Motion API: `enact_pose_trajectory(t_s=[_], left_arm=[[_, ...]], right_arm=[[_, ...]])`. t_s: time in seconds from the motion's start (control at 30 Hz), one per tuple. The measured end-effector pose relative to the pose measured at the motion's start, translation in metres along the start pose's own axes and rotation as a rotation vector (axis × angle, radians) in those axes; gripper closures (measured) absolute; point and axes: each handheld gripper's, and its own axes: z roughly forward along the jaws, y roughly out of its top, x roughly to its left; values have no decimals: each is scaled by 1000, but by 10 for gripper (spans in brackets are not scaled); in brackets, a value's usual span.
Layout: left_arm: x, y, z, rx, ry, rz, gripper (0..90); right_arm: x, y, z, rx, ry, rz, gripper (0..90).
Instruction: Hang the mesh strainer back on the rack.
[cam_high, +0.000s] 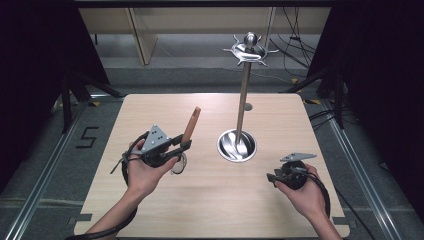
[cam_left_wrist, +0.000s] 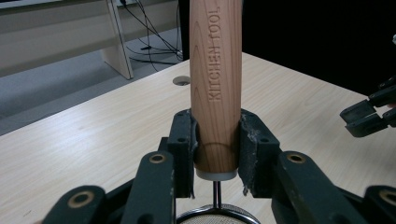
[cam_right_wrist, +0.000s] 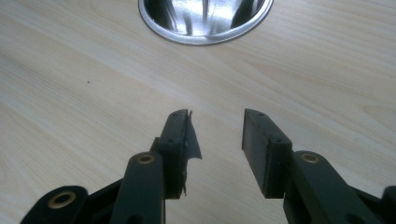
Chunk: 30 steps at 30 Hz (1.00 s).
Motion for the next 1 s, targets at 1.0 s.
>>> enact_pose_trajectory(t_s=[1.0], left_arm=[[-17,19,8,-71,-27,3,679]], right_arm=[[1,1,-3,3,-6,24,619]])
